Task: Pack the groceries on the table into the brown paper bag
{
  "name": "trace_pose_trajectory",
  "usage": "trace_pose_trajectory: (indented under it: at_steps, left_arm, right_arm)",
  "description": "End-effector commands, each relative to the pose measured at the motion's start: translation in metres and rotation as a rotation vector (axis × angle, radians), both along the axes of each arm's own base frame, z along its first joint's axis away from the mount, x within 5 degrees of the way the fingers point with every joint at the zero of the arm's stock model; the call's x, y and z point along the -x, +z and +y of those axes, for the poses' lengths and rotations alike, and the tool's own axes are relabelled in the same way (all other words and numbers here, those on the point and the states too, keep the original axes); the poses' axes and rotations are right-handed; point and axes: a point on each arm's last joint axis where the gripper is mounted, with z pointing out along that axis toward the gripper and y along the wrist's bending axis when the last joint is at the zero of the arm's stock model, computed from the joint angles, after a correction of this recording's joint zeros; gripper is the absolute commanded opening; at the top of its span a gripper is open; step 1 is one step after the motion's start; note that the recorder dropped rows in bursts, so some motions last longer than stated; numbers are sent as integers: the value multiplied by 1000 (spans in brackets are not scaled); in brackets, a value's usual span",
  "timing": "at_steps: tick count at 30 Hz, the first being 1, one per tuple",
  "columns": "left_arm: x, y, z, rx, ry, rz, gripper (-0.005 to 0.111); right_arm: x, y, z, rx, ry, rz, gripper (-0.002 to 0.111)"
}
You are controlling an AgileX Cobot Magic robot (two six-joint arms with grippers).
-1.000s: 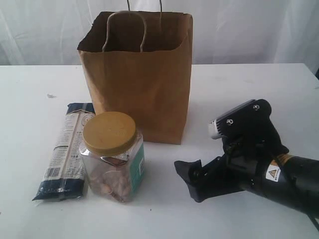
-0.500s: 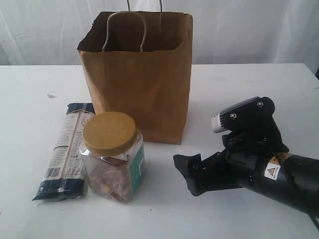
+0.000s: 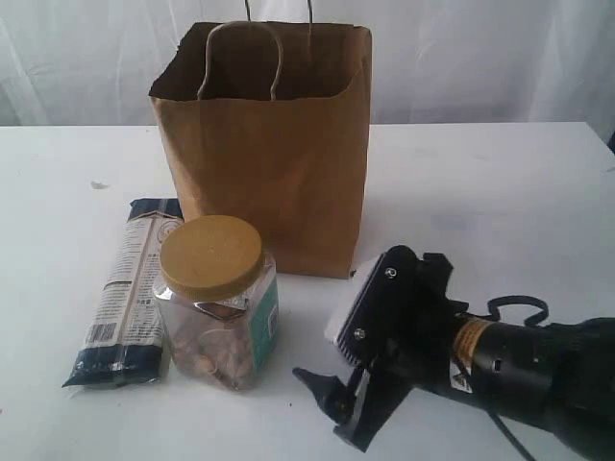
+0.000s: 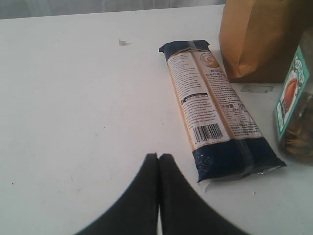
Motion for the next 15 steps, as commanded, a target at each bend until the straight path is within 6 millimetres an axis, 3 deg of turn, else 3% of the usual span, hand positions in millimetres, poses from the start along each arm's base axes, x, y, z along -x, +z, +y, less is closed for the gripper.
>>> trace_pose_trajectory:
  at_steps: [1, 6, 15]
  left_arm:
    - [0, -1, 0, 12, 2, -1, 0]
    - [0, -1, 0, 12, 2, -1, 0]
    - [0, -1, 0, 12, 2, -1, 0]
  right_arm:
    - [-4, -1, 15, -224, 12, 20, 99]
    - [-8, -17, 23, -313, 23, 66, 99]
    - [-26, -15, 40, -343, 39, 39, 99]
